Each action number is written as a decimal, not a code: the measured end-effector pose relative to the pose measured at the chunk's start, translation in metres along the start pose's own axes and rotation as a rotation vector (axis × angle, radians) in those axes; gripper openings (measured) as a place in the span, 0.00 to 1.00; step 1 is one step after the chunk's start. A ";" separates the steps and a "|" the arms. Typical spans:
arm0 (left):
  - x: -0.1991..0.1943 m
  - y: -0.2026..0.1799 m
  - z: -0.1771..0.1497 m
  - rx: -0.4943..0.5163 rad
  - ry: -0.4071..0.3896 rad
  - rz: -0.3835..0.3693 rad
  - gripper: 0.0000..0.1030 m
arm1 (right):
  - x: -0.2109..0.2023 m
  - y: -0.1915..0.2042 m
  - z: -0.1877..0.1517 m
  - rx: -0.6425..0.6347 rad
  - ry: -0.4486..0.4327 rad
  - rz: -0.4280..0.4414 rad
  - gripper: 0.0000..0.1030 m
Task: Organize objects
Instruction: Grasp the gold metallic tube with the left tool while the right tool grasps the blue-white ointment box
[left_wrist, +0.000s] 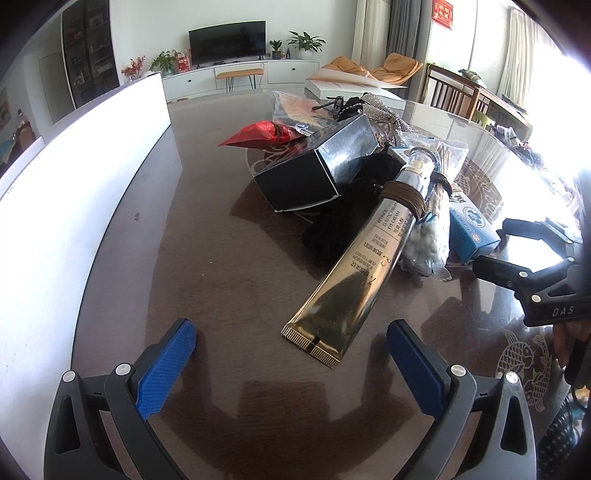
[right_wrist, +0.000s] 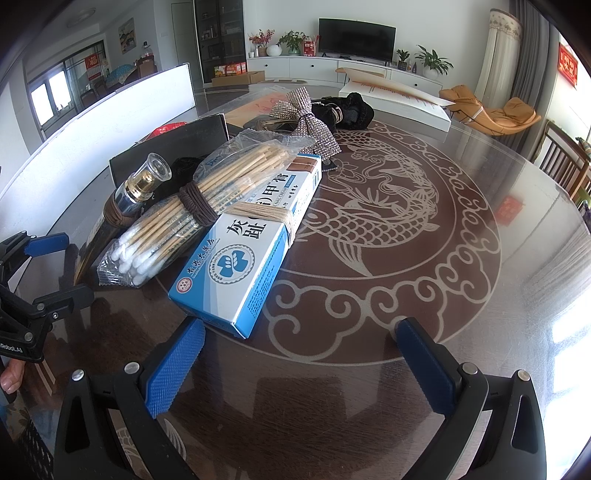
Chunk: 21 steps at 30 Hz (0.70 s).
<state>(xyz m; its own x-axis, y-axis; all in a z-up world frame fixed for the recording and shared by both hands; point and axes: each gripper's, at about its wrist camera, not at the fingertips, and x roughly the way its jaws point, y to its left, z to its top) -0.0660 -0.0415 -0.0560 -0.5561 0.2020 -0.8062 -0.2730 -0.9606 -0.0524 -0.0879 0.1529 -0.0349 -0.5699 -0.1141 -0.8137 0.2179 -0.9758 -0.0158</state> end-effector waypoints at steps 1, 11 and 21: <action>-0.003 0.004 -0.001 -0.018 -0.006 -0.026 1.00 | 0.000 0.000 0.000 0.000 0.000 0.000 1.00; 0.008 -0.017 0.039 0.014 -0.012 -0.123 0.88 | 0.000 0.000 0.000 0.000 0.000 0.000 1.00; -0.027 -0.005 -0.015 -0.045 0.010 -0.044 0.26 | 0.000 0.000 0.000 0.001 0.000 0.000 1.00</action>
<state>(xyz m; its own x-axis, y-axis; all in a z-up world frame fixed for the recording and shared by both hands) -0.0379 -0.0450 -0.0427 -0.5364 0.2429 -0.8082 -0.2616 -0.9584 -0.1144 -0.0877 0.1534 -0.0348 -0.5699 -0.1143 -0.8138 0.2174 -0.9760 -0.0152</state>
